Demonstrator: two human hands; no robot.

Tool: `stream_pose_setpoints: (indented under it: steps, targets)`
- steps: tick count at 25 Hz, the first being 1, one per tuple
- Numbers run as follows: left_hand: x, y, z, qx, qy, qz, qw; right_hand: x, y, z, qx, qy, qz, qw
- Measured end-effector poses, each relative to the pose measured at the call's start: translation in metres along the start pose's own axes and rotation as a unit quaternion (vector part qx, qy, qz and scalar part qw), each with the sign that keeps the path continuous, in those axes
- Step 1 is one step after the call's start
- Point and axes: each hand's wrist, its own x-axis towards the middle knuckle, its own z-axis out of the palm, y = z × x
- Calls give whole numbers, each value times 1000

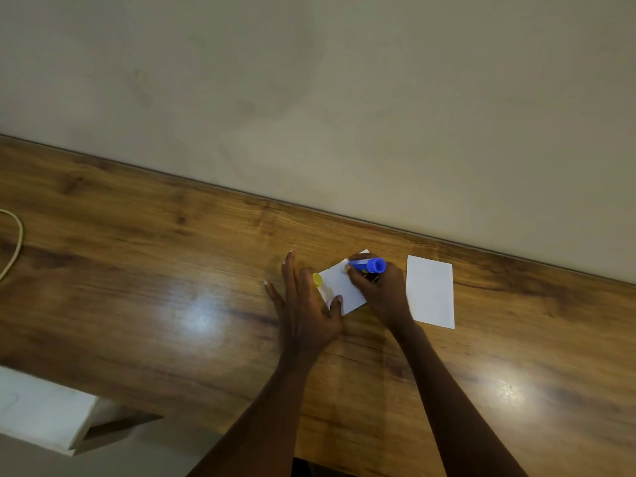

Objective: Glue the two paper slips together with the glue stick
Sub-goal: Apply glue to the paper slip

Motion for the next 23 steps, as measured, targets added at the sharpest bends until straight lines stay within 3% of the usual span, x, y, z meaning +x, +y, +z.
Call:
stream_pose_setpoints:
  steps: [3,7,10,12,15,20,23]
  targets:
    - [1,1,0,6,6,-1,1000,10,7,-16,-18,60,17,998]
    - [0,0,0,13,7,-5,1000,18,4,-25,-9,67,31,997]
    - [0,0,1,18,14,4,1000,-3,2,-14,23,136,6,990]
    - [0,0,1,12,13,-1,1000,-23,2,5,-30,151,27,988]
    - [0,-1,2,-2,8,-5,1000,-37,2,28,-165,83,40,982]
    - [-1,-1,1,8,3,3,1000,-22,9,-2,-182,-65,-53,980]
    - [-1,-1,1,12,6,-1,1000,-6,14,-36,-244,-199,-117,942]
